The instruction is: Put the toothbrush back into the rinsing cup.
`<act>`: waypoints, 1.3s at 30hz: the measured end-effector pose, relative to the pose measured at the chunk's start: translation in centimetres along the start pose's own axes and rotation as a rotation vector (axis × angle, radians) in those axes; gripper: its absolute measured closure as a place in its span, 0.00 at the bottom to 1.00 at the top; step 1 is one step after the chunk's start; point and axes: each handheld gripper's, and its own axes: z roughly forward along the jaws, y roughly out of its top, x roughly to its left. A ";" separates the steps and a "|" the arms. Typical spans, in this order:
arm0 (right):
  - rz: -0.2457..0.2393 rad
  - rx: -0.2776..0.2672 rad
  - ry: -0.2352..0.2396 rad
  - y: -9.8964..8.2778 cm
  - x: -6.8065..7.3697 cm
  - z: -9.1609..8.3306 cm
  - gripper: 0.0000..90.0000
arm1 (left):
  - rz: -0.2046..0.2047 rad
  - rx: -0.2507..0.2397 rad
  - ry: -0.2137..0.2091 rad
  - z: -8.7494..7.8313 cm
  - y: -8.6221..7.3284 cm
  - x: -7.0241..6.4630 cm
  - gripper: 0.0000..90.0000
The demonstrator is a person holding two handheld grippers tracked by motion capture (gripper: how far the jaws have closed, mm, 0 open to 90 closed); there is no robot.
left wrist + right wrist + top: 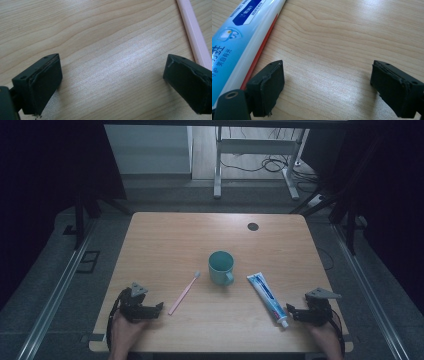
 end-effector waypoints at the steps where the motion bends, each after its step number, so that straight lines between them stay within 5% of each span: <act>1: 0.000 0.000 0.000 0.0 0.0 0.0 0.13 | 0.000 0.000 0.000 0.0 0.0 0.0 0.03; 18: -0.004 -0.002 0.003 0.0 0.0 0.0 0.14 | 0.011 0.012 0.002 -0.7 0.3 0.1 0.16; 39: -0.004 -0.003 0.003 0.0 0.0 0.0 0.14 | 0.070 0.077 -0.083 -1.2 1.2 -0.6 0.42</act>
